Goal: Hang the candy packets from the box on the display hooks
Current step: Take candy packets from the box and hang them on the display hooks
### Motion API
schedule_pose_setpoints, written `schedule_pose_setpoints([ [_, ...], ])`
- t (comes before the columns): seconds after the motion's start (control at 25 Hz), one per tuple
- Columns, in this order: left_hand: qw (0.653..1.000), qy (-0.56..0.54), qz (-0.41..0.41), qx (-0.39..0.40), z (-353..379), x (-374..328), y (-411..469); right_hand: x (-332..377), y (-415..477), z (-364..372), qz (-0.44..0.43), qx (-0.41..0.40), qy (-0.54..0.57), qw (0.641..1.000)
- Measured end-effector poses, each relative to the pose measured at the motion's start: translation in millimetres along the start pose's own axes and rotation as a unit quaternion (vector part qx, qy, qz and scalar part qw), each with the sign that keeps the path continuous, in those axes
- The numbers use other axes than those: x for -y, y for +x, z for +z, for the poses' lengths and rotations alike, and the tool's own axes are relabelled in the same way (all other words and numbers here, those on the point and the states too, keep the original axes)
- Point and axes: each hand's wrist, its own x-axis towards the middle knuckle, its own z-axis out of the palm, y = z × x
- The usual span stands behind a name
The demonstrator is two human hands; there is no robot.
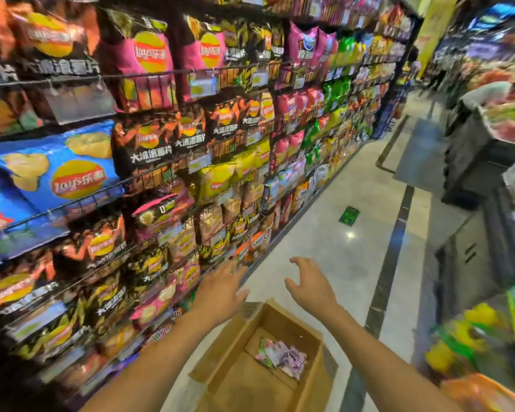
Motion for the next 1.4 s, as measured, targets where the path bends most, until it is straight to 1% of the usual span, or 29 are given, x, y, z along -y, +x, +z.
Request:
schedule_pose_setpoints([
  [0.2,0.998,-0.02,0.009,0.056,41.7,4.5,58.5,-42.2,41.1,32.7,0.044,0.046,0.004,0.998],
  [0.4,0.996,-0.027,-0.015,0.089,98.1,7.1,96.7,-96.9,76.9,71.5,0.07,0.099,0.027,0.992],
  [0.52,0.991,-0.048,-0.037,0.116,146.0,2.2,117.3,-143.0,103.2,107.8,0.077,0.146,0.028,0.986],
  [0.64,0.987,-0.066,-0.054,0.136,199.1,-4.1,133.9,-193.5,123.2,156.0,0.093,0.205,0.008,0.974],
  [0.72,0.98,-0.088,-0.069,0.167,235.2,-5.1,139.6,-223.5,125.6,187.2,0.09,0.23,0.004,0.969],
  [0.8,0.981,-0.078,-0.068,0.166,278.0,-7.0,145.3,-259.3,127.0,227.8,0.104,0.259,0.011,0.96],
  [0.88,0.976,-0.067,-0.098,0.184,313.5,-7.8,150.6,-280.6,129.4,259.7,0.12,0.287,0.015,0.95],
  [0.96,0.966,-0.087,-0.123,0.212,346.6,-5.0,156.4,-308.5,129.0,302.4,0.127,0.311,-0.007,0.942],
  [1.04,0.959,-0.106,-0.125,0.232,374.1,-2.8,162.7,-321.2,128.2,329.8,0.117,0.314,-0.032,0.942],
  [1.12,0.956,-0.109,-0.121,0.244,419.1,5.0,163.9,-338.8,124.4,368.0,0.115,0.331,-0.026,0.936],
  [1.32,0.945,-0.121,-0.136,0.273,540.0,29.5,160.5,-388.8,122.2,474.9,0.135,0.4,-0.062,0.905],
  [1.4,0.945,-0.121,-0.139,0.27,565.8,32.7,158.8,-401.7,124.0,501.0,0.134,0.421,-0.074,0.894],
])
